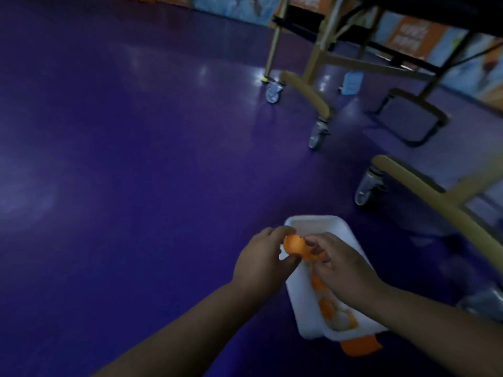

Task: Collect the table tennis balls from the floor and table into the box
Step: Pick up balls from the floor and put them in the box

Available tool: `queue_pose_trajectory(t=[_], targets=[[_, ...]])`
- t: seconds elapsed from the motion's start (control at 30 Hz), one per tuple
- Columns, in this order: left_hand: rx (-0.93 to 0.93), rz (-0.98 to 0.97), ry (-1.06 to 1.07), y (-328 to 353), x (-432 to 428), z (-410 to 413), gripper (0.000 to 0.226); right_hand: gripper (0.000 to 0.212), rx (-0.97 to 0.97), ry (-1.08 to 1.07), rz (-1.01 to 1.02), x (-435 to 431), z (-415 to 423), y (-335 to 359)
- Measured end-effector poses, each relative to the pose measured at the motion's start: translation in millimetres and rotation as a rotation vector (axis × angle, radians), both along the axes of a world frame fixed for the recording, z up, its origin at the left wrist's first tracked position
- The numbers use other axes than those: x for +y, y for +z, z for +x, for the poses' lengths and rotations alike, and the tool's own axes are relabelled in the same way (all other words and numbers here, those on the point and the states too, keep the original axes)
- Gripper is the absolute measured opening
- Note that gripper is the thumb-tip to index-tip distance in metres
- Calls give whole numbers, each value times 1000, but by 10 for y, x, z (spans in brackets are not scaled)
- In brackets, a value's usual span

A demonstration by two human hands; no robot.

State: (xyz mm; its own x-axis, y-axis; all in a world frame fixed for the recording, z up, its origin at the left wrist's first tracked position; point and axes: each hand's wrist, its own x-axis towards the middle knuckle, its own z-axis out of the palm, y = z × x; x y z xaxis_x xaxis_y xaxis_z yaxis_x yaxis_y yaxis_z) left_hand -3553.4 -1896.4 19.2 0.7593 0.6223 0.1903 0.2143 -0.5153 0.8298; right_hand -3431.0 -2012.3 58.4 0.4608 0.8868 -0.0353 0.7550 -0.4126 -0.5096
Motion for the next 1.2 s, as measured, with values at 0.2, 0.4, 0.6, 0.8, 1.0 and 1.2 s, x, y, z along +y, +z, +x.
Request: queue_pose_trajectory(t=[0.2, 0.4, 0.6, 0.8, 1.0, 1.2], targets=[[188, 118, -249, 149, -445, 649, 48, 39, -66, -197, -59, -901, 477, 144], [420, 236, -126, -35, -692, 949, 73, 40, -66, -288, -24, -1352, 671, 180], [658, 181, -57, -360, -844, 972, 69, 40, -20, -236, -40, -1268, 709, 106], [605, 128, -12, -447, -829, 1024, 73, 39, -14, -143, -67, -895, 763, -75], [538, -177, 111, -538, -671, 1065, 73, 37, -7, -95, -99, -356, 973, -456], [485, -300, 179, -428, -434, 958, 61, 35, 103, -98, -193, 147, 1023, -635]])
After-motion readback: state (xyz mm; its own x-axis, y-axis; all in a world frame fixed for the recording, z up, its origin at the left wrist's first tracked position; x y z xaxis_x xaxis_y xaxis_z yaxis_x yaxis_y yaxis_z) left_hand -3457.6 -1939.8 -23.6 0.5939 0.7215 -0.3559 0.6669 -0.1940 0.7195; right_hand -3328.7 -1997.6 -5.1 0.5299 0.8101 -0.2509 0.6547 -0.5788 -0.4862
